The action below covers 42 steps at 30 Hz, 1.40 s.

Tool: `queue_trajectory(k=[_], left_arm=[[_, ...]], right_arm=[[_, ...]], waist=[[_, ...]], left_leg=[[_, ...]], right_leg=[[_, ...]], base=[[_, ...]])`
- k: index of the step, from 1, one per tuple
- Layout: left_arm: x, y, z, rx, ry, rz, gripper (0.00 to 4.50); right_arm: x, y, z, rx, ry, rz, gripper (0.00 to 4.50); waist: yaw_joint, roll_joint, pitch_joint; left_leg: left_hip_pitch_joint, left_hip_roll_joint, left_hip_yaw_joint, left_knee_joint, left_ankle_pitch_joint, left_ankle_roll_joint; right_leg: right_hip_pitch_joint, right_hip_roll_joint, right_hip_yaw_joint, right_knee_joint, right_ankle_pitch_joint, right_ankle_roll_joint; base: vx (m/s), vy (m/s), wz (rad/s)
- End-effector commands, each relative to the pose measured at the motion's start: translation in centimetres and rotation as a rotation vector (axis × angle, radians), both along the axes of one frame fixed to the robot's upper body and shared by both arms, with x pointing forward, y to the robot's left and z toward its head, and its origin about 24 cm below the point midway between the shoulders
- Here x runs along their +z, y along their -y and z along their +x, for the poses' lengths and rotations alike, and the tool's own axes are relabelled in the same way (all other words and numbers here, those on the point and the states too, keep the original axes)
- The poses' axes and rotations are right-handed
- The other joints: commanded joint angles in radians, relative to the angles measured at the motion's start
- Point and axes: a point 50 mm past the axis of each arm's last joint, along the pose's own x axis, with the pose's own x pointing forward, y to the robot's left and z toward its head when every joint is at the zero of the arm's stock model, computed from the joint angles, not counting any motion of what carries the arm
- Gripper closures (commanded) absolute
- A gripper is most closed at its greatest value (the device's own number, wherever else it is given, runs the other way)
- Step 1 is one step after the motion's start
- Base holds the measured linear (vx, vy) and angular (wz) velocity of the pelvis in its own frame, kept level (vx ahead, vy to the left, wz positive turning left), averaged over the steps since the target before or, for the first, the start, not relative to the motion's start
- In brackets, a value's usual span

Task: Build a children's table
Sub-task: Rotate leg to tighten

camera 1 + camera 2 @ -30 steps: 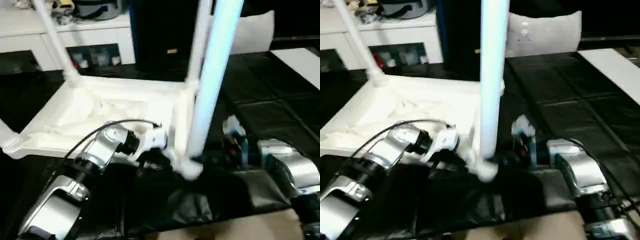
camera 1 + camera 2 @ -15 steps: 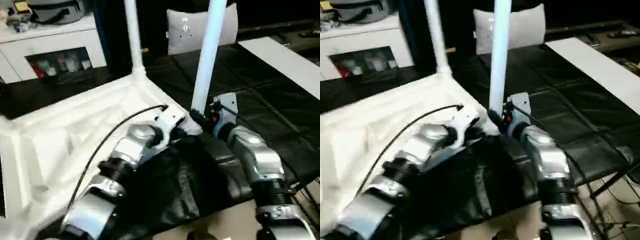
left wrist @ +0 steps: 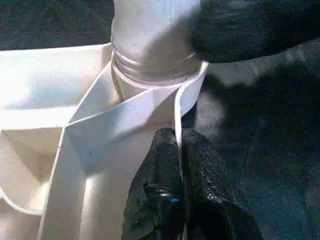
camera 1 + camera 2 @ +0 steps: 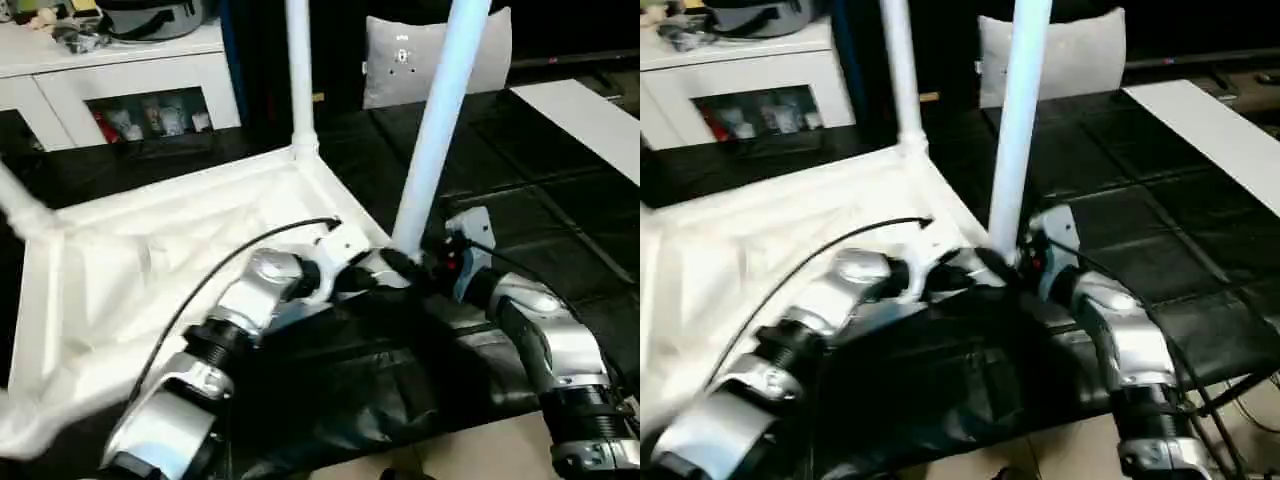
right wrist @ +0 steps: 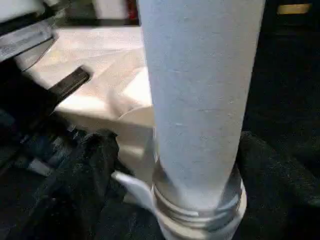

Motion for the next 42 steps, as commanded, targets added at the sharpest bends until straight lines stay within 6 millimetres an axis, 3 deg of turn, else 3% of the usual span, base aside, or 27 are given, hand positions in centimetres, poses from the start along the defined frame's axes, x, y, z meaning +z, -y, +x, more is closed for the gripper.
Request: queue_trajectory(k=[1, 3, 4, 8, 11, 15, 21, 27, 31, 37, 39, 42], left_arm=[[1.4, 0.1, -0.1, -0.107, 0.07, -0.015, 4.5], [1.3, -0.4, -0.3, -0.154, 0.064, 0.001, 4.5], [1.3, -0.7, -0.6, -0.225, 0.066, 0.008, 4.5], [1.2, -1.8, -2.0, -0.438, 0.037, 0.047, 4.5], [1.1, -2.3, -2.5, -0.525, 0.018, 0.088, 4.5], [1.1, -2.4, -3.0, -0.604, 0.008, 0.119, 4.5], [1.0, -2.3, -3.0, -0.62, 0.019, 0.121, 4.5], [1.0, -2.4, -3.2, -0.642, 0.014, 0.119, 4.5], [1.0, -2.5, -3.2, -0.642, 0.012, 0.12, 4.5], [0.9, -2.6, -3.1, -0.608, -0.003, 0.099, 4.5], [1.1, -2.3, -2.4, -0.5, -0.011, 0.056, 4.5], [1.3, -2.1, -2.0, -0.431, -0.009, 0.037, 4.5]], right_arm=[[0.8, -0.2, -0.5, 0.118, 0.015, -0.001, 0.28], [1.0, 0.3, -0.8, 0.174, 0.017, -0.024, 0.28], [1.3, 0.6, -1.1, 0.241, 0.018, -0.039, 0.28], [1.9, 1.0, -1.8, 0.396, -0.006, -0.047, 0.28], [1.9, 0.9, -2.0, 0.467, -0.032, -0.048, 0.55], [1.6, 0.4, -2.3, 0.535, -0.065, -0.039, 0.89], [1.5, -0.3, -2.8, 0.61, -0.096, -0.009, 1.44], [1.2, -0.7, -3.1, 0.652, -0.14, 0.018, 1.89], [1.2, -0.7, -3.2, 0.658, -0.152, 0.029, 2.29], [1.1, -1.4, -3.5, 0.657, -0.179, 0.088, 2.43], [1.0, -2.1, -3.4, 0.582, -0.179, 0.125, 2.44], [0.7, -2.3, -2.8, 0.493, -0.179, 0.115, 2.44]], waist=[[0.003, -0.012, -0.074], [0.006, -0.013, -0.075], [0.006, -0.022, -0.075], [0.019, -0.013, -0.077], [0.037, -0.012, -0.076], [0.047, -0.012, -0.076], [0.046, -0.016, -0.072], [0.047, -0.015, -0.075], [0.048, -0.017, -0.075], [0.046, -0.015, -0.074], [0.045, -0.011, -0.072], [0.04, -0.013, -0.069]], left_leg=[[0.028, 0.059, -0.031, -0.071, -0.257, 0.074], [0.026, 0.061, -0.031, -0.071, -0.249, 0.077], [0.024, 0.06, -0.03, -0.07, -0.248, 0.082], [0.024, 0.066, -0.028, -0.068, -0.228, 0.095], [0.035, 0.072, -0.026, -0.07, -0.235, 0.08], [0.034, 0.073, -0.027, -0.074, -0.245, 0.055], [0.034, 0.07, -0.029, -0.075, -0.275, 0.04], [0.034, 0.072, -0.028, -0.075, -0.256, 0.04], [0.032, 0.07, -0.028, -0.074, -0.252, 0.043], [0.032, 0.072, -0.03, -0.077, -0.262, 0.035], [0.035, 0.071, -0.03, -0.078, -0.277, 0.026], [0.036, 0.068, -0.032, -0.079, -0.303, 0.009]], right_leg=[[0.054, -0.06, 0.038, -0.077, -0.324, -0.194], [0.056, -0.062, 0.038, -0.072, -0.301, -0.199], [0.057, -0.062, 0.038, -0.073, -0.3, -0.2], [0.055, -0.066, 0.04, -0.065, -0.287, -0.214], [0.047, -0.065, 0.041, -0.064, -0.29, -0.223], [0.049, -0.067, 0.042, -0.06, -0.29, -0.221], [0.053, -0.071, 0.041, -0.07, -0.372, -0.196], [0.051, -0.069, 0.043, -0.062, -0.312, -0.213], [0.054, -0.071, 0.042, -0.065, -0.333, -0.205], [0.053, -0.069, 0.042, -0.065, -0.34, -0.203], [0.052, -0.069, 0.042, -0.066, -0.356, -0.203], [0.051, -0.07, 0.04, -0.075, -0.423, -0.18]], base=[[0.0, 0.0, 0.0], [0.0, 0.0, 0.0], [0.0, 0.0, 0.0], [0.0, 0.0, 0.0], [0.0, 0.0, 0.0], [0.0, 0.0, 0.0], [0.0, 0.0, 0.0], [0.0, 0.0, 0.0], [0.0, 0.0, 0.0], [0.0, 0.0, 0.0], [0.0, 0.0, 0.0], [0.0, 0.0, 0.0]])
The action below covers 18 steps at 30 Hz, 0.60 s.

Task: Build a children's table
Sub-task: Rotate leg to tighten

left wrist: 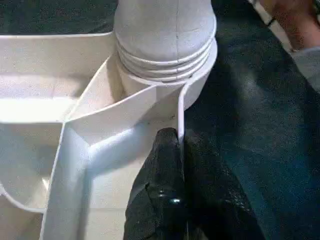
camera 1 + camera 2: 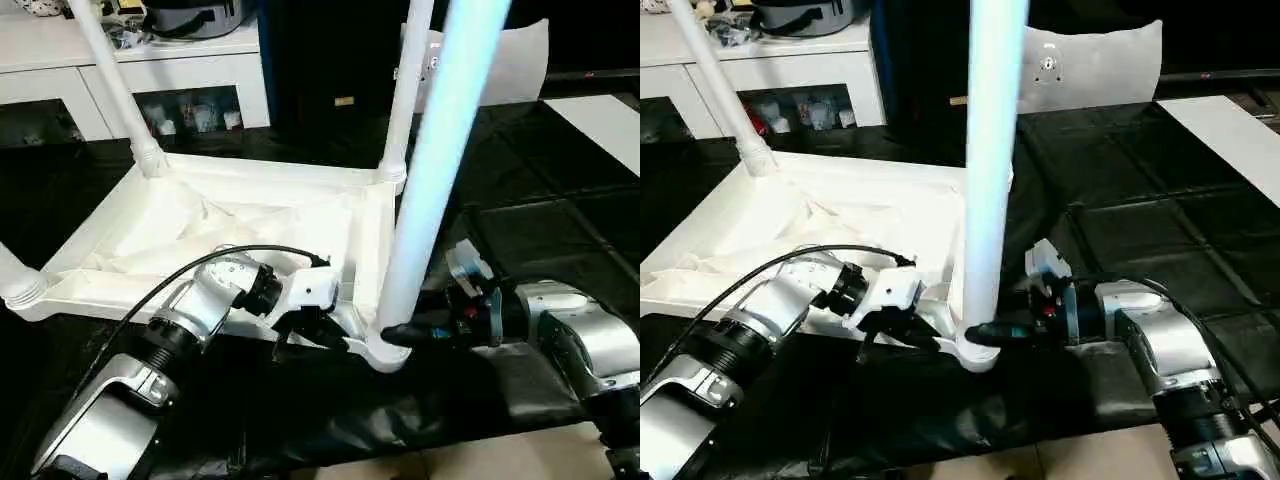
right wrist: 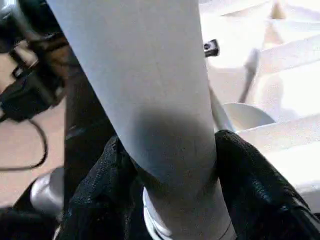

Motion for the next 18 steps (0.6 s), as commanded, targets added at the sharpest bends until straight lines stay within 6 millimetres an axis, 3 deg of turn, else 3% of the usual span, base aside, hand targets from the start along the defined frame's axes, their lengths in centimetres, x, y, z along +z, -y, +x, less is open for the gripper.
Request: queue_trajectory(k=[1, 3, 4, 5, 6, 9, 11, 13, 14, 18], left_arm=[[1.0, 1.6, 0.6, 0.07, 0.04, -0.064, 4.5], [1.3, 2.5, 1.6, 0.234, 0.048, -0.107, 4.5], [1.3, 2.5, 1.6, 0.234, 0.048, -0.107, 4.5], [1.5, 3.1, 1.9, 0.311, 0.043, -0.135, 4.5], [1.6, 3.4, 2.1, 0.344, 0.036, -0.146, 4.5], [1.8, 5.1, 2.7, 0.487, 0.034, -0.177, 4.5], [2.1, 6.4, 2.9, 0.545, 0.042, -0.208, 4.5], [2.3, 7.2, 2.7, 0.546, 0.053, -0.223, 4.5], [2.4, 7.4, 2.7, 0.538, 0.06, -0.229, 4.5], [2.3, 6.9, 2.7, 0.526, 0.086, -0.208, 4.5]], right_arm=[[0.0, -1.5, 0.4, -0.065, -0.001, 0.035, 2.44], [-0.6, -1.9, 2.1, -0.292, 0.024, -0.005, 2.44], [-0.6, -1.9, 2.1, -0.292, 0.024, -0.005, 2.44], [-0.8, -2.2, 2.8, -0.385, 0.03, -0.026, 2.45], [-0.9, -2.3, 3.0, -0.42, 0.031, -0.035, 2.45], [-1.3, -2.8, 4.4, -0.628, 0.016, -0.079, 2.46], [-1.3, -3.2, 5.3, -0.726, 0.045, -0.099, 2.46], [-1.0, -3.6, 5.5, -0.749, 0.086, -0.072, 2.46], [-0.9, -3.9, 5.4, -0.732, 0.104, -0.056, 2.13], [-0.9, -4.1, 4.8, -0.691, 0.128, -0.037, 1.78]], waist=[[-0.01, -0.014, -0.067], [-0.029, -0.014, -0.064], [-0.036, -0.015, -0.062], [-0.048, -0.017, -0.062], [-0.054, -0.017, -0.063], [-0.093, -0.017, -0.064], [-0.108, -0.023, -0.068], [-0.111, -0.02, -0.071], [-0.112, -0.021, -0.072], [-0.104, -0.018, -0.081]], left_leg=[[0.028, 0.062, -0.034, -0.082, -0.312, 0.009], [0.03, 0.057, -0.038, -0.083, -0.345, -0.016], [0.029, 0.054, -0.039, -0.082, -0.356, -0.019], [0.021, 0.052, -0.046, -0.084, -0.358, -0.022], [0.02, 0.052, -0.046, -0.085, -0.357, -0.023], [0.013, 0.046, -0.046, -0.08, -0.357, -0.004], [0.01, 0.039, -0.045, -0.074, -0.339, 0.011], [0.009, 0.04, -0.041, -0.071, -0.309, 0.031], [0.007, 0.038, -0.039, -0.069, -0.294, 0.046], [0.001, 0.043, -0.035, -0.065, -0.194, 0.093]], right_leg=[[0.039, -0.069, 0.043, -0.078, -0.433, -0.182], [0.034, -0.068, 0.039, -0.084, -0.492, -0.162], [0.034, -0.067, 0.036, -0.087, -0.513, -0.155], [0.044, -0.069, 0.03, -0.088, -0.539, -0.133], [0.043, -0.068, 0.029, -0.09, -0.54, -0.128], [0.042, -0.064, 0.027, -0.094, -0.515, -0.133], [0.044, -0.064, 0.024, -0.097, -0.502, -0.137], [0.043, -0.065, 0.025, -0.099, -0.471, -0.144], [0.044, -0.063, 0.025, -0.098, -0.447, -0.151], [0.053, -0.06, 0.03, -0.077, -0.272, -0.199]], base=[[0.0, 0.0, 0.0], [0.0, 0.0, 0.0], [0.0, 0.0, 0.0], [0.0, 0.0, 0.0], [0.0, 0.0, 0.0], [0.0, 0.0, 0.0], [0.0, 0.0, 0.0], [0.0, 0.0, 0.0], [0.0, 0.0, 0.0], [0.0, 0.0, 0.0]])
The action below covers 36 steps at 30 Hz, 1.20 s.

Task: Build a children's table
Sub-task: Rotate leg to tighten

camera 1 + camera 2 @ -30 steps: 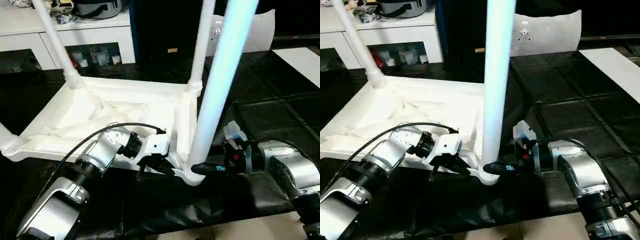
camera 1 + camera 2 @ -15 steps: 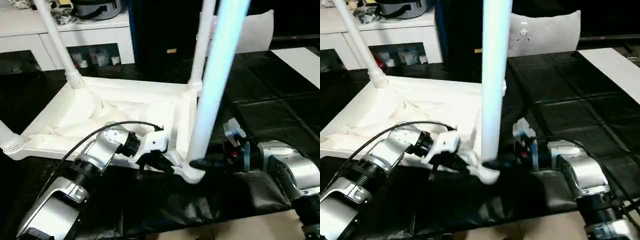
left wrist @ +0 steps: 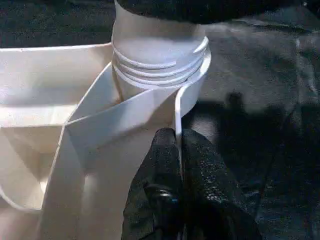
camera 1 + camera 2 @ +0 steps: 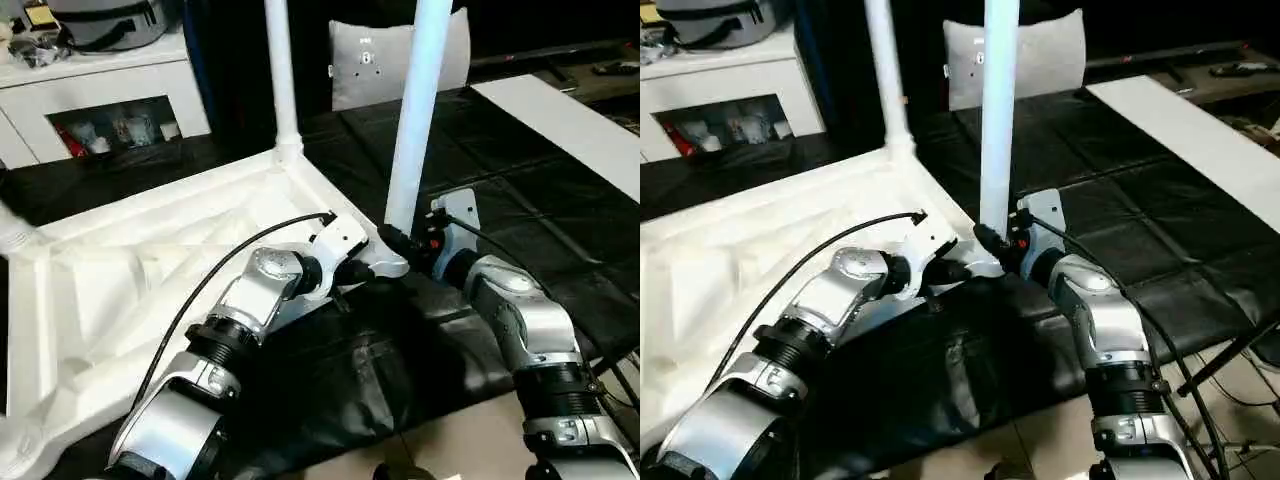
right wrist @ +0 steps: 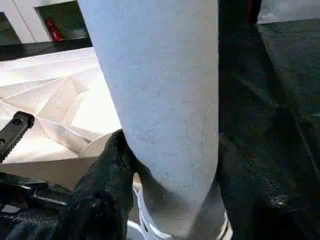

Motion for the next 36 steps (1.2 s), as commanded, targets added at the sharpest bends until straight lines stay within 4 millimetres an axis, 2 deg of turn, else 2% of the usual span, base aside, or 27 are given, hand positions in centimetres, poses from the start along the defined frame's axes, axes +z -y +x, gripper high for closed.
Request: queue_trajectory(k=[1, 2, 5, 7, 9, 11, 16, 19, 20, 22, 23, 24, 25, 26, 29, 36], left_arm=[[2.5, 1.8, -0.1, -0.105, 0.098, -0.066, 4.5], [2.4, 1.2, 0.0, -0.112, 0.112, -0.043, 4.5], [2.2, 0.5, 0.0, -0.115, 0.11, -0.037, 4.5], [2.0, 0.1, 0.0, -0.13, 0.115, -0.028, 4.5], [1.9, -0.2, -0.1, -0.142, 0.114, -0.022, 4.5], [1.8, -0.9, -0.4, -0.226, 0.117, -0.022, 4.5], [1.3, -2.2, -1.0, -0.368, 0.1, 0.03, 4.5], [1.3, -2.9, -1.7, -0.493, 0.095, 0.043, 4.5], [1.2, -3.4, -2.1, -0.566, 0.072, 0.048, 4.5], [1.1, -3.6, -2.2, -0.591, 0.064, 0.06, 4.5], [1.0, -4.1, -2.5, -0.645, 0.056, 0.092, 4.5], [0.9, -4.3, -2.6, -0.661, 0.053, 0.103, 4.5], [0.9, -4.4, -2.6, -0.68, 0.049, 0.114, 4.5], [0.9, -4.7, -2.9, -0.728, 0.04, 0.13, 4.5], [1.0, -4.8, -3.0, -0.765, 0.039, 0.153, 4.5], [1.0, -4.5, -3.3, -0.802, 0.042, 0.149, 4.5]], right_arm=[[-0.4, -1.7, -0.5, 0.08, -0.011, 0.01, 1.71], [-0.3, -1.3, -0.9, 0.101, 0.004, 0.025, 1.46], [-0.1, -0.6, -1.1, 0.13, 0.023, 0.035, 1.32], [0.0, -0.1, -1.3, 0.15, 0.032, 0.026, 1.01], [0.0, 0.4, -1.4, 0.17, 0.037, 0.017, 0.93], [0.2, 1.8, -2.0, 0.251, 0.034, -0.012, 0.8], [1.0, 3.1, -2.8, 0.405, 0.055, -0.083, 0.39], [1.1, 3.4, -3.2, 0.501, 0.039, -0.115, 0.39], [1.2, 3.5, -3.7, 0.584, 0.021, -0.123, 0.39], [1.2, 3.5, -4.0, 0.624, 0.009, -0.116, 0.39], [1.3, 3.5, -4.4, 0.69, -0.017, -0.101, 0.39], [1.4, 3.5, -4.5, 0.71, -0.025, -0.096, 0.39], [1.4, 3.5, -4.6, 0.733, -0.033, -0.091, 0.64], [1.4, 3.5, -4.7, 0.772, -0.052, -0.076, 0.64], [1.3, 3.2, -4.9, 0.823, -0.079, -0.056, 0.77], [1.0, 2.1, -5.3, 0.895, -0.116, -0.018, 1.5]], waist=[[0.018, -0.016, -0.084], [0.025, -0.014, -0.087], [0.036, -0.013, -0.088], [0.042, -0.014, -0.083], [0.05, -0.013, -0.08], [0.055, -0.014, -0.078], [0.07, -0.015, -0.076], [0.08, -0.013, -0.076], [0.083, -0.014, -0.075], [0.091, -0.012, -0.078], [0.097, -0.016, -0.077], [0.103, -0.013, -0.077], [0.104, -0.013, -0.077], [0.109, -0.016, -0.078], [0.118, -0.016, -0.077], [0.117, -0.019, -0.074]], left_leg=[[0.005, 0.042, -0.027, -0.058, -0.17, 0.111], [0.004, 0.044, -0.028, -0.056, -0.141, 0.122], [0.006, 0.049, -0.027, -0.054, -0.109, 0.145], [0.008, 0.05, -0.025, -0.056, -0.135, 0.141], [0.014, 0.052, -0.024, -0.061, -0.18, 0.116], [0.016, 0.053, -0.026, -0.062, -0.209, 0.104], [0.019, 0.056, -0.026, -0.065, -0.234, 0.086], [0.023, 0.058, -0.024, -0.065, -0.23, 0.08], [0.021, 0.059, -0.023, -0.065, -0.229, 0.081], [0.022, 0.062, -0.024, -0.066, -0.224, 0.084], [0.026, 0.065, -0.022, -0.066, -0.228, 0.084], [0.029, 0.066, -0.022, -0.066, -0.237, 0.082], [0.028, 0.067, -0.022, -0.067, -0.235, 0.079], [0.028, 0.067, -0.023, -0.068, -0.232, 0.077], [0.03, 0.068, -0.022, -0.068, -0.234, 0.065], [0.029, 0.066, -0.025, -0.072, -0.258, 0.041]], right_leg=[[0.061, -0.061, 0.04, -0.071, -0.238, -0.209], [0.065, -0.062, 0.041, -0.063, -0.195, -0.221], [0.063, -0.059, 0.041, -0.054, -0.124, -0.243], [0.062, -0.06, 0.041, -0.058, -0.155, -0.244], [0.059, -0.06, 0.042, -0.066, -0.226, -0.229], [0.06, -0.061, 0.041, -0.071, -0.265, -0.212], [0.057, -0.063, 0.043, -0.073, -0.311, -0.194], [0.053, -0.063, 0.045, -0.071, -0.309, -0.197], [0.054, -0.064, 0.045, -0.07, -0.307, -0.2], [0.054, -0.064, 0.046, -0.066, -0.293, -0.202], [0.05, -0.063, 0.047, -0.066, -0.289, -0.206], [0.049, -0.064, 0.048, -0.064, -0.288, -0.213], [0.05, -0.065, 0.049, -0.063, -0.285, -0.215], [0.052, -0.066, 0.049, -0.061, -0.285, -0.217], [0.049, -0.068, 0.051, -0.061, -0.297, -0.215], [0.051, -0.071, 0.051, -0.068, -0.365, -0.191]], base=[[0.0, 0.0, 0.0], [0.0, 0.0, 0.0], [0.0, 0.0, 0.0], [0.0, 0.0, 0.0], [0.0, 0.0, 0.0], [0.0, 0.0, 0.0], [0.0, 0.0, 0.0], [0.0, 0.0, 0.0], [0.0, 0.0, 0.0], [0.0, 0.0, 0.0], [0.0, 0.0, 0.0], [0.0, 0.0, 0.0], [0.0, 0.0, 0.0], [0.0, 0.0, 0.0], [0.0, 0.0, 0.0], [0.0, 0.0, 0.0]])
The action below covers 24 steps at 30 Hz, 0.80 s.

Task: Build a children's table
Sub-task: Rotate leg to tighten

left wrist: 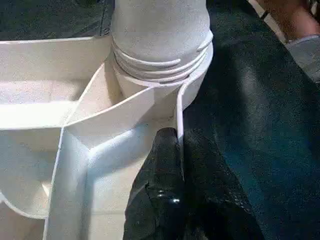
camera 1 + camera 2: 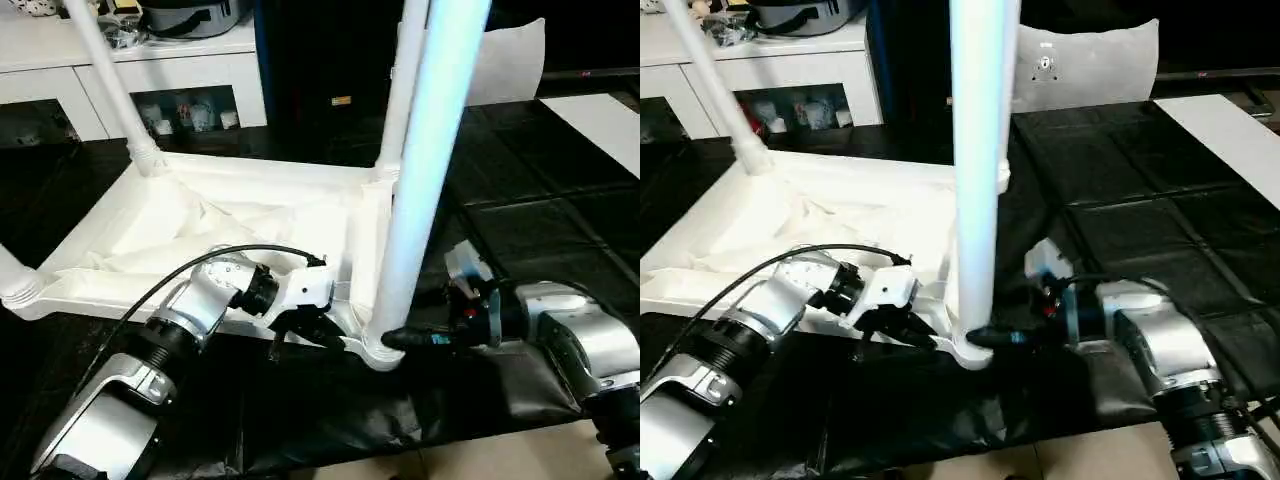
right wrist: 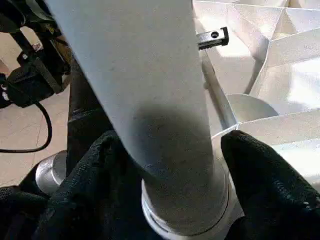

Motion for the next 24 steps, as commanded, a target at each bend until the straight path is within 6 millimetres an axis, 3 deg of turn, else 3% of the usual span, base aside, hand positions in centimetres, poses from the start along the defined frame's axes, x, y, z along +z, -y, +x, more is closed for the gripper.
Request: queue_trajectory(k=[1, 11, 13, 17, 20, 21, 22, 23, 24], left_arm=[[1.0, 1.0, -0.2, -0.093, 0.04, -0.001, 4.5], [0.9, 0.7, -0.1, -0.082, 0.043, 0.0, 4.5], [0.9, 0.7, 0.1, -0.046, 0.041, -0.012, 4.5], [1.2, 1.7, 1.3, 0.183, 0.02, -0.087, 4.5], [1.3, 2.2, 1.7, 0.257, 0.01, -0.11, 4.5], [1.5, 3.2, 2.1, 0.375, -0.015, -0.155, 4.5], [1.6, 3.7, 2.2, 0.421, -0.032, -0.173, 4.5], [1.6, 4.1, 2.3, 0.46, -0.046, -0.188, 4.5], [1.7, 4.4, 2.3, 0.479, -0.051, -0.197, 4.5]], right_arm=[[0.7, -0.8, 0.2, 0.045, 0.025, 0.01, 1.57], [0.7, -0.9, -0.1, 0.062, -0.009, 0.024, 2.33], [0.7, -1.0, -0.2, 0.055, -0.017, 0.03, 2.38], [0.4, -2.0, 0.9, -0.154, 0.011, 0.027, 2.41], [0.0, -2.4, 1.6, -0.253, 0.03, 0.003, 2.41], [-0.4, -3.0, 3.0, -0.437, 0.046, -0.019, 2.42], [-0.5, -3.3, 3.5, -0.506, 0.048, -0.031, 2.44], [-0.7, -3.4, 4.0, -0.568, 0.05, -0.045, 2.45], [-0.8, -3.5, 4.3, -0.613, 0.052, -0.057, 2.46]], waist=[[-0.006, -0.018, -0.074], [-0.004, -0.016, -0.077], [-0.004, -0.015, -0.076], [-0.011, -0.015, -0.072], [-0.023, -0.017, -0.069], [-0.04, -0.019, -0.066], [-0.046, -0.014, -0.066], [-0.065, -0.019, -0.067], [-0.072, -0.018, -0.068]], left_leg=[[0.026, 0.064, -0.028, -0.075, -0.256, 0.043], [0.025, 0.064, -0.027, -0.073, -0.237, 0.049], [0.025, 0.064, -0.028, -0.074, -0.24, 0.047], [0.027, 0.061, -0.029, -0.076, -0.264, 0.026], [0.028, 0.056, -0.032, -0.077, -0.289, 0.009], [0.021, 0.054, -0.034, -0.079, -0.293, 0.003], [0.02, 0.054, -0.038, -0.08, -0.295, -0.007], [0.017, 0.048, -0.042, -0.081, -0.318, -0.012], [0.018, 0.047, -0.042, -0.08, -0.32, -0.01]], right_leg=[[0.046, -0.069, 0.049, -0.069, -0.363, -0.192], [0.047, -0.069, 0.049, -0.065, -0.331, -0.2], [0.047, -0.069, 0.048, -0.067, -0.345, -0.195], [0.045, -0.068, 0.047, -0.072, -0.393, -0.185], [0.043, -0.069, 0.043, -0.08, -0.452, -0.162], [0.048, -0.068, 0.042, -0.081, -0.472, -0.149], [0.047, -0.067, 0.039, -0.076, -0.471, -0.153], [0.051, -0.065, 0.031, -0.084, -0.495, -0.139], [0.051, -0.066, 0.031, -0.085, -0.498, -0.135]], base=[[0.0, 0.0, 0.0], [0.0, 0.0, 0.0], [0.0, 0.0, 0.0], [0.0, 0.0, 0.0], [0.0, 0.0, 0.0], [0.0, 0.0, 0.0], [0.0, 0.0, 0.0], [0.0, 0.0, 0.0], [0.0, 0.0, 0.0]])
